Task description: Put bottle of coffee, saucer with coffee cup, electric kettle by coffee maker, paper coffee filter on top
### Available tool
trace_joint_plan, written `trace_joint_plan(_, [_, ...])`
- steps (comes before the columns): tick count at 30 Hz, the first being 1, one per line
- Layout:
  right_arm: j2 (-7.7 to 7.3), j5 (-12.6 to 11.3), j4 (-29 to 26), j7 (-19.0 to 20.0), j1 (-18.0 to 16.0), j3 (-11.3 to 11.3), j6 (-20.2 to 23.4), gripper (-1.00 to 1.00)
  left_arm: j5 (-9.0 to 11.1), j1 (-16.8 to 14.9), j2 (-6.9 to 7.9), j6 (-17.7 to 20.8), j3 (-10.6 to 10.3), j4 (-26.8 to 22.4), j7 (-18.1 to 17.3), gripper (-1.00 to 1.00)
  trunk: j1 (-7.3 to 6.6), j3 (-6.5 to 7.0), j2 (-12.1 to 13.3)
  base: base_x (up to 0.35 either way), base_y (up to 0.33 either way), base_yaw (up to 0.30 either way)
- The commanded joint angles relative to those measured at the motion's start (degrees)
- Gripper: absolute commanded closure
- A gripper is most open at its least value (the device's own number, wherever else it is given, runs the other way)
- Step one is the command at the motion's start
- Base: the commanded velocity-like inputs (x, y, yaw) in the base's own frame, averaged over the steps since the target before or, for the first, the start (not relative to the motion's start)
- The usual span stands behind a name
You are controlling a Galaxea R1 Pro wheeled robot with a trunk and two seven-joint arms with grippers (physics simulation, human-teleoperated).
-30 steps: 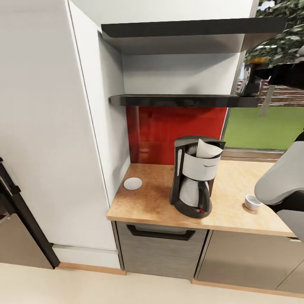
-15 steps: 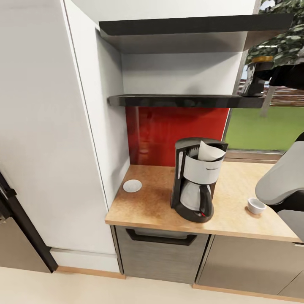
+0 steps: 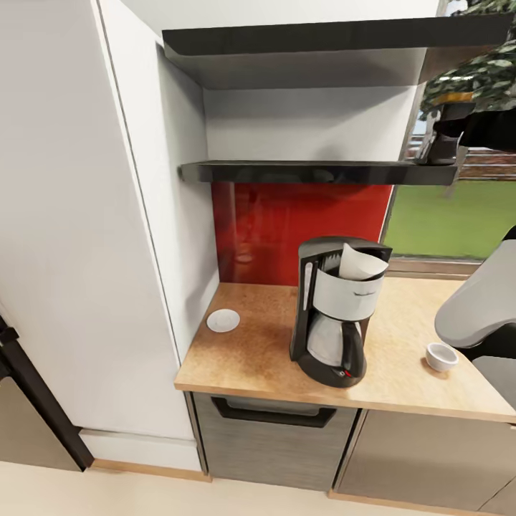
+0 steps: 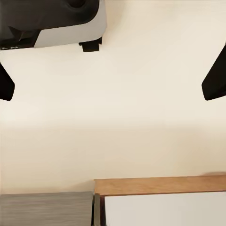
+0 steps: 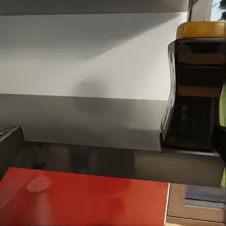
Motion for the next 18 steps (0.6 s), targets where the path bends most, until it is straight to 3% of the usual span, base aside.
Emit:
trace_joint_plan(1, [-0.02,0.70,-0.03,0.58,-0.09,-0.05,0.15,-1.00,-0.46,-0.05,0.02,-0.20,0.00,0.03,0.00,-1.00,0.04,-0.13,-0.13,0.067,-0.006,0.000])
trace_joint_plan(18, [-0.09,1.70,-0.01,0.58,-0.09,-0.04,0.12,-1.00,-0.46,-0.05,-0.07,-0.20,-0.16,0.03,-0.03,-1.00,0.04,-0.13,-0.13,0.042,-0.001,0.000])
